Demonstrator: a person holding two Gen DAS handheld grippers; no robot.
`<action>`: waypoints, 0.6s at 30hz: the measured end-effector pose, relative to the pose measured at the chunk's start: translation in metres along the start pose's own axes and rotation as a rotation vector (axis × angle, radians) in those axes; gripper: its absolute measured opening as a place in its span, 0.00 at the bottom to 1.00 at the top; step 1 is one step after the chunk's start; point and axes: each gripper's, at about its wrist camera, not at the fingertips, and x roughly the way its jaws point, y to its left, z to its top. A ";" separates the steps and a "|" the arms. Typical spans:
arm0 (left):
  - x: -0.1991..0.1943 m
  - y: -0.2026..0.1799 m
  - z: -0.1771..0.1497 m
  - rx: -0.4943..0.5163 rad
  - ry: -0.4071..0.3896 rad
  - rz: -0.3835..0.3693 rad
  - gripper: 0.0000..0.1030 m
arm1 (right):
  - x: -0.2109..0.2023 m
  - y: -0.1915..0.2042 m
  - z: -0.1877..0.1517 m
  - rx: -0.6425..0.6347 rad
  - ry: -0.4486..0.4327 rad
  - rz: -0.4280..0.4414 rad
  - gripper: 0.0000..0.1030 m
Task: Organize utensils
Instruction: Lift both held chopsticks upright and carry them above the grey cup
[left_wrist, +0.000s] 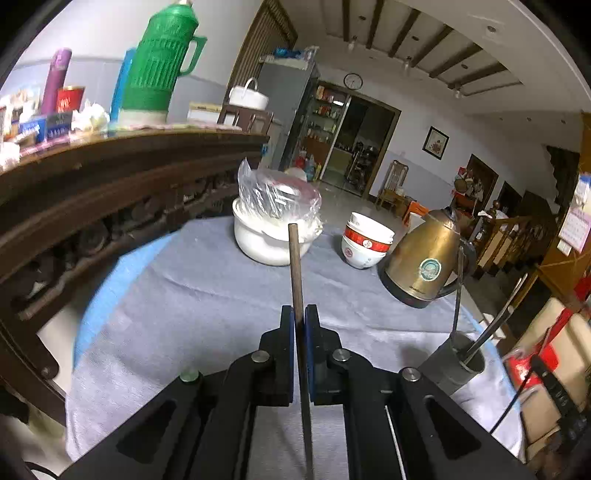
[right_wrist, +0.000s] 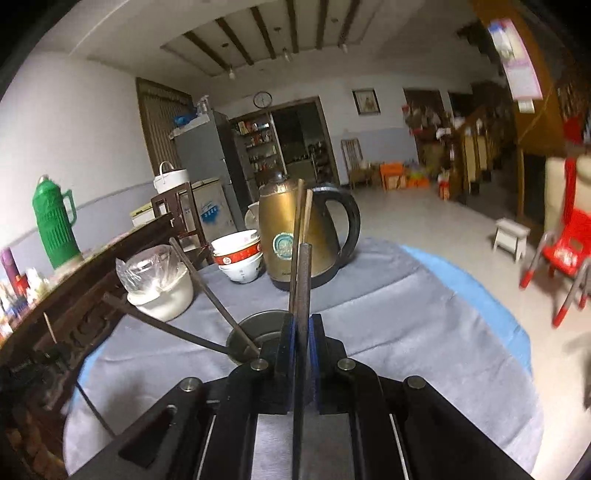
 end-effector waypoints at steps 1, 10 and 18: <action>-0.004 0.000 0.000 0.006 -0.006 0.002 0.06 | -0.005 0.001 0.001 -0.004 -0.002 0.007 0.08; -0.043 0.010 -0.014 0.020 -0.039 -0.007 0.07 | -0.052 0.004 -0.006 -0.026 -0.017 0.049 0.08; -0.057 0.021 -0.021 -0.033 -0.022 -0.020 0.07 | -0.071 0.006 -0.014 -0.024 -0.016 0.068 0.08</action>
